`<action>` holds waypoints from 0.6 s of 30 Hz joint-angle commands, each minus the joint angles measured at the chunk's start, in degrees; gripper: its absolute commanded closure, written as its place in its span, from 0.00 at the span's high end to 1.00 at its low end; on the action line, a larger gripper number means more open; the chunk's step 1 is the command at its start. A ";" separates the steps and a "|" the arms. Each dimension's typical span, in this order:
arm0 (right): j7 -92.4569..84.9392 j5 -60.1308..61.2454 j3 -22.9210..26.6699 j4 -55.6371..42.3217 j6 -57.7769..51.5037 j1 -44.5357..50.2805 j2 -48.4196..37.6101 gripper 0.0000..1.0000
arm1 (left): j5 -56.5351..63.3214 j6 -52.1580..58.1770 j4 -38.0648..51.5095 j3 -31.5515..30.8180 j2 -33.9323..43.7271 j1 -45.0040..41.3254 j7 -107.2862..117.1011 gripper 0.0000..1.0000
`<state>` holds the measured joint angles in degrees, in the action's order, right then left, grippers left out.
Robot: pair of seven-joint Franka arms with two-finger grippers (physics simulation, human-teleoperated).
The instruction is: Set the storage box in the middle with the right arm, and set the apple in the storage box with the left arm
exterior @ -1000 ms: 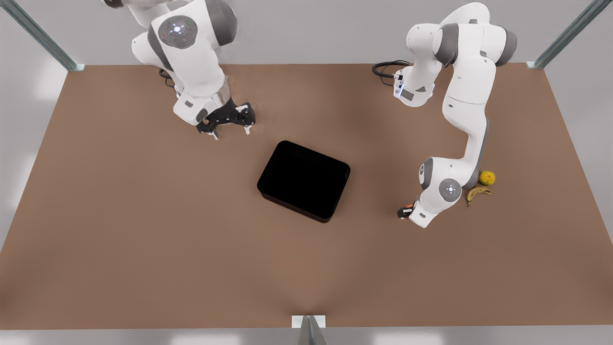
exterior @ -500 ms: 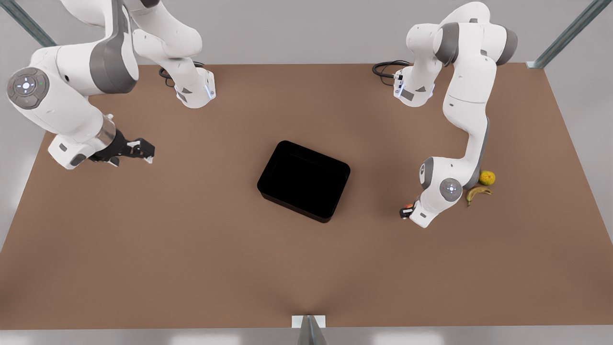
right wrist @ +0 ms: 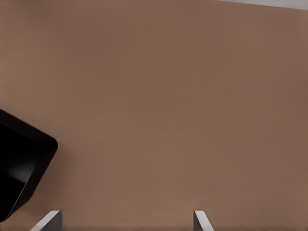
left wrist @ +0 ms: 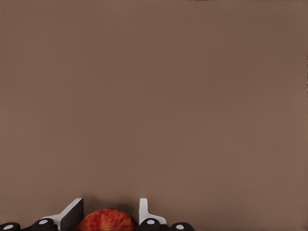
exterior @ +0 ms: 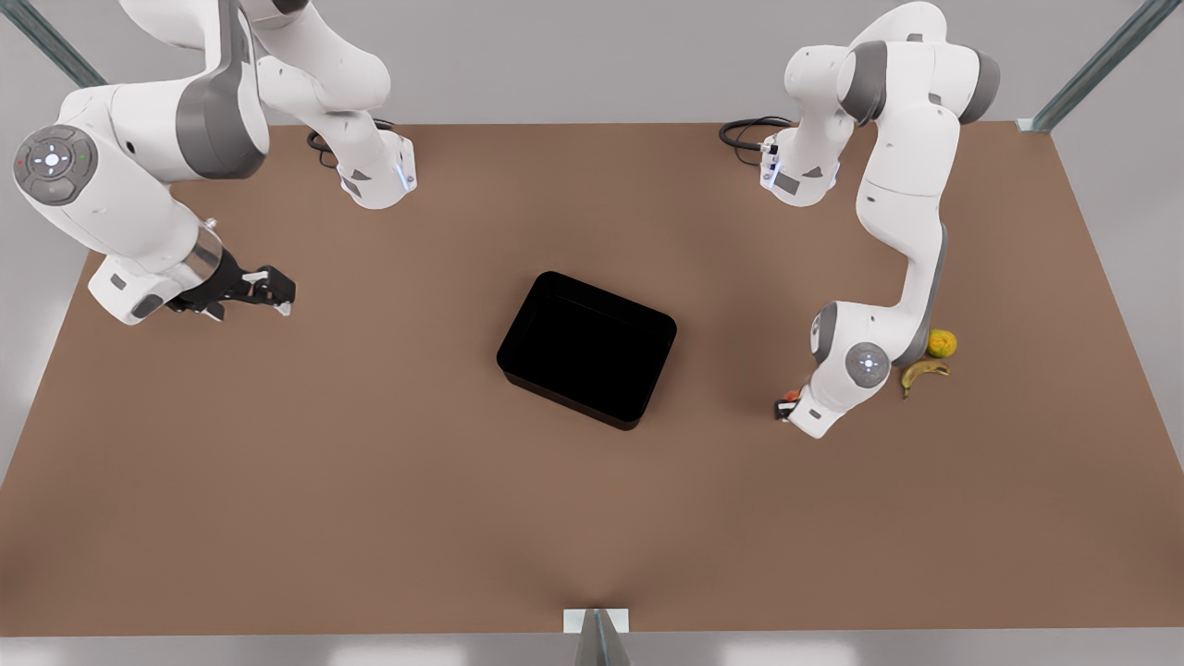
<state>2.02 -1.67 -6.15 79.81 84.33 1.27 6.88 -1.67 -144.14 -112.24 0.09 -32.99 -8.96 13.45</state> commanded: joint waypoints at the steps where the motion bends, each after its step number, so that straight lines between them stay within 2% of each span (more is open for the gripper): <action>1: 0.00 0.00 0.00 0.00 0.05 0.05 0.07 1.00 | -2.37 0.00 0.00 0.00 0.03 0.00 0.00 0.81; 18: -0.18 -0.09 0.00 0.00 0.05 -0.04 0.15 1.00 | -3.16 0.18 -1.32 0.00 0.47 -0.97 0.00 0.78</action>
<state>1.85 -1.76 -6.15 79.81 84.37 1.21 7.04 -4.80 -144.03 -113.55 0.09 -32.44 -9.93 13.45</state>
